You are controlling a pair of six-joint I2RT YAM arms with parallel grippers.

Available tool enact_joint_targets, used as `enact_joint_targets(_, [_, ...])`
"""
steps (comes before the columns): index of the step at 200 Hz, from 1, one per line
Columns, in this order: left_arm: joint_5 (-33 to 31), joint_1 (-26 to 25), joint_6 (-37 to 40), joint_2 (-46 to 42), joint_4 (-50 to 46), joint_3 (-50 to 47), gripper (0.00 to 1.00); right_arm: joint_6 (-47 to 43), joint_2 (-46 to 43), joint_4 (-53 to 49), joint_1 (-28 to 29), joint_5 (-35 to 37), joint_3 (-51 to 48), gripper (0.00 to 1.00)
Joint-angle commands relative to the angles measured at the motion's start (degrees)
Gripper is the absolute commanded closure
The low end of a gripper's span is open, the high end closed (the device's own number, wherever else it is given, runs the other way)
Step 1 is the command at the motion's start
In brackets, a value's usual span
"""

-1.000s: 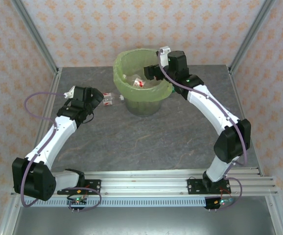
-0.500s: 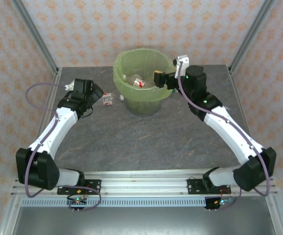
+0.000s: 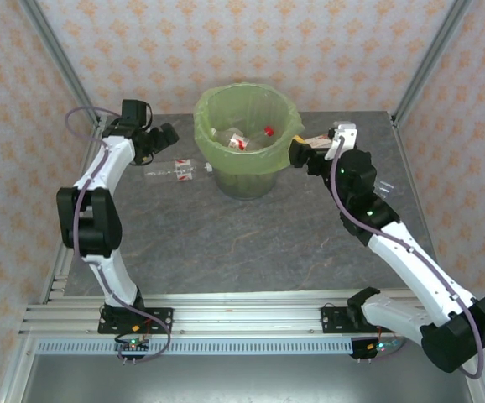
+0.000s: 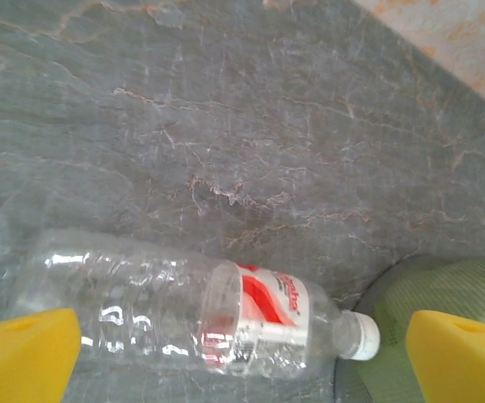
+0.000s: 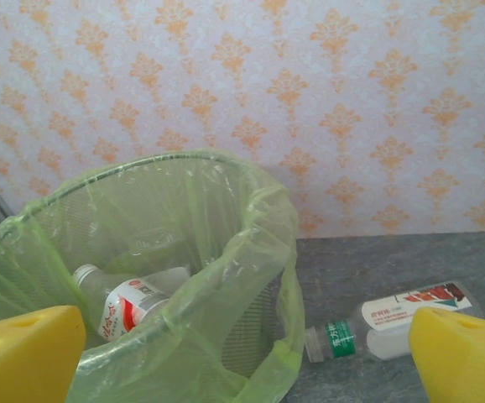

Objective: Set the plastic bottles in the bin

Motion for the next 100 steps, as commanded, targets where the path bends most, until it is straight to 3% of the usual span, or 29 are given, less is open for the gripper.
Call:
enact_joint_targets(1, [6.3,1.4,5.2,6.2,-6.3,6.6,0.0,1.3,-1.7,1.4,0.1,3.1,-0.7,0.01])
enact_joint_targets(48, [8.2,2.0,7.4,16.2,-8.8,15.8,0.0,2.4,-2.1,1.2,0.1,2.9,-1.5,0.01])
enact_joint_targets(100, [9.4,2.0,9.2,13.6,-8.1,9.6,0.0,0.1,-1.7,-0.1,0.2,-5.4,-1.5,0.01])
